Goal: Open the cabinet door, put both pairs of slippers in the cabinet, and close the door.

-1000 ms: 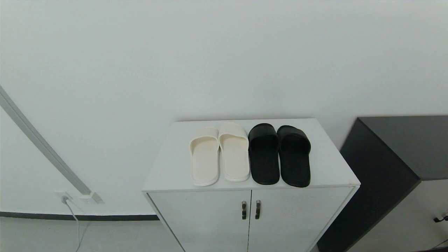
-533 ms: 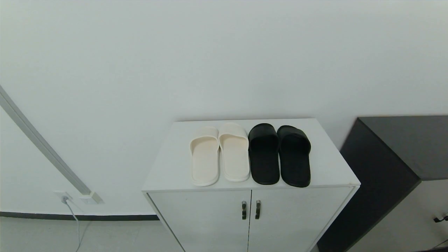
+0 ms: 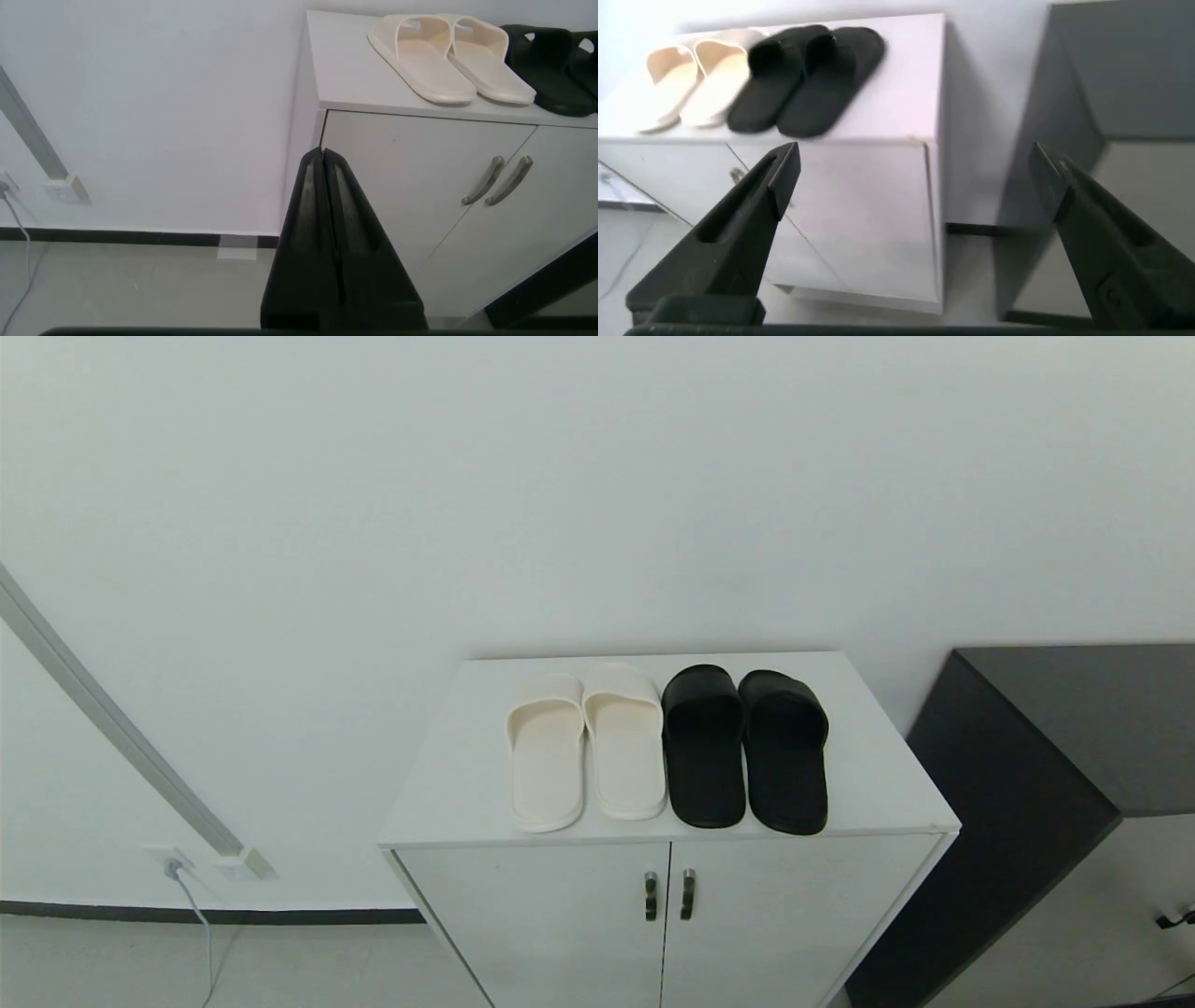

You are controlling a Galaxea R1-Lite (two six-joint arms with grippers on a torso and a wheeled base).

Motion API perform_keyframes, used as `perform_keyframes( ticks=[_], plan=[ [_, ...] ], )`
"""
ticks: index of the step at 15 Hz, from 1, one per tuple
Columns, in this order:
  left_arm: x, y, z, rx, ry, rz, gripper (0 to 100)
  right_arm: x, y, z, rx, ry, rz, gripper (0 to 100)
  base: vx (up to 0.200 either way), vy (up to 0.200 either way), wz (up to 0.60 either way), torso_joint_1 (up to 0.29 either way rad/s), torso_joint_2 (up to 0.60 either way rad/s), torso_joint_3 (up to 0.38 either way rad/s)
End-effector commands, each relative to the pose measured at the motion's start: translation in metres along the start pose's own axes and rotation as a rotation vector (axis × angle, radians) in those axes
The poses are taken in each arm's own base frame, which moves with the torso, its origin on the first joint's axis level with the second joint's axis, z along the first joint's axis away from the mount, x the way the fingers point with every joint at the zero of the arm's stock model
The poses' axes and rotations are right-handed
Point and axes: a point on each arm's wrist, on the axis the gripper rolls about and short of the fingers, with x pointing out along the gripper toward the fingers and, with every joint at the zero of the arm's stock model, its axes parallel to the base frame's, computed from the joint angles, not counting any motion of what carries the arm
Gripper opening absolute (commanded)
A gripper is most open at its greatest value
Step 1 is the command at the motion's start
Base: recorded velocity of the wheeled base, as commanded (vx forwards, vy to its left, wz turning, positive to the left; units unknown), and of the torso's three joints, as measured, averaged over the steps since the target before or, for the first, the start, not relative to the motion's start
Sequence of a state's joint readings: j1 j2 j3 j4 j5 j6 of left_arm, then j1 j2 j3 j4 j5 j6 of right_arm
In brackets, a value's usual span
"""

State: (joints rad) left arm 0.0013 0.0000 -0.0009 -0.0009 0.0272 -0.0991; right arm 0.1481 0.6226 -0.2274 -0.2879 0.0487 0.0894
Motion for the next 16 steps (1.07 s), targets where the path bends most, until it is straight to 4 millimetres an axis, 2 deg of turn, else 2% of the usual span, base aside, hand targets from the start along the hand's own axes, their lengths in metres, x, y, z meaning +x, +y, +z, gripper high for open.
perform_keyframes(
  ticks=[1, 3, 8, 9, 10, 12, 13, 14, 15, 16],
  plan=[
    [0.000, 0.000, 0.000, -0.001, -0.001, 0.000, 0, 0.076, 0.016, 0.024, 0.012, 0.118, 0.089, 100, 0.000, 0.000, 0.00, 0.000, 0.00, 0.000],
    [0.000, 0.000, 0.000, -0.001, -0.001, 0.000, 0, 0.095, 0.036, 0.035, 0.003, 0.125, 0.098, 100, 0.000, 0.000, 0.00, 0.000, 0.00, 0.000],
    [0.000, 0.000, 0.000, 0.003, 0.001, 0.002, 0, 0.120, 0.118, 0.054, 0.016, 0.091, 0.088, 100, 0.000, 0.000, 0.00, 0.000, 0.00, 0.000],
    [0.000, 0.000, 0.000, 0.003, 0.000, 0.002, 0, 0.122, 0.125, 0.054, 0.016, 0.091, 0.079, 100, 0.000, 0.000, 0.00, 0.000, 0.00, 0.000],
    [0.000, 0.000, 0.000, 0.006, 0.001, 0.004, 0, 0.133, 0.143, 0.047, -0.004, 0.112, 0.055, 100, 0.000, 0.000, 0.00, 0.000, 0.00, 0.000],
    [0.000, 0.000, 0.000, 0.010, 0.001, 0.004, 0, 0.146, 0.159, 0.034, -0.035, 0.141, 0.051, 100, 0.000, 0.000, 0.00, 0.000, 0.00, 0.000],
    [0.000, 0.000, 0.000, 0.010, 0.002, 0.001, 0, 0.161, 0.170, 0.025, -0.023, 0.140, 0.029, 100, 0.000, 0.000, 0.00, 0.000, 0.00, 0.000],
    [0.000, 0.000, 0.000, 0.010, 0.002, 0.001, 0, 0.176, 0.176, 0.016, -0.015, 0.137, -0.018, 100, 0.000, 0.000, 0.00, 0.000, 0.00, 0.000],
    [0.000, 0.000, 0.000, 0.012, 0.003, 0.001, 0, 0.200, 0.180, 0.005, 0.013, 0.120, -0.085, 100, 0.000, 0.000, 0.00, 0.000, 0.00, 0.000],
    [0.000, 0.000, 0.000, 0.012, 0.002, 0.001, 0, 0.206, 0.181, 0.001, 0.018, 0.115, -0.095, 100, 0.000, 0.000, 0.00, 0.000, 0.00, 0.000]
  ],
)
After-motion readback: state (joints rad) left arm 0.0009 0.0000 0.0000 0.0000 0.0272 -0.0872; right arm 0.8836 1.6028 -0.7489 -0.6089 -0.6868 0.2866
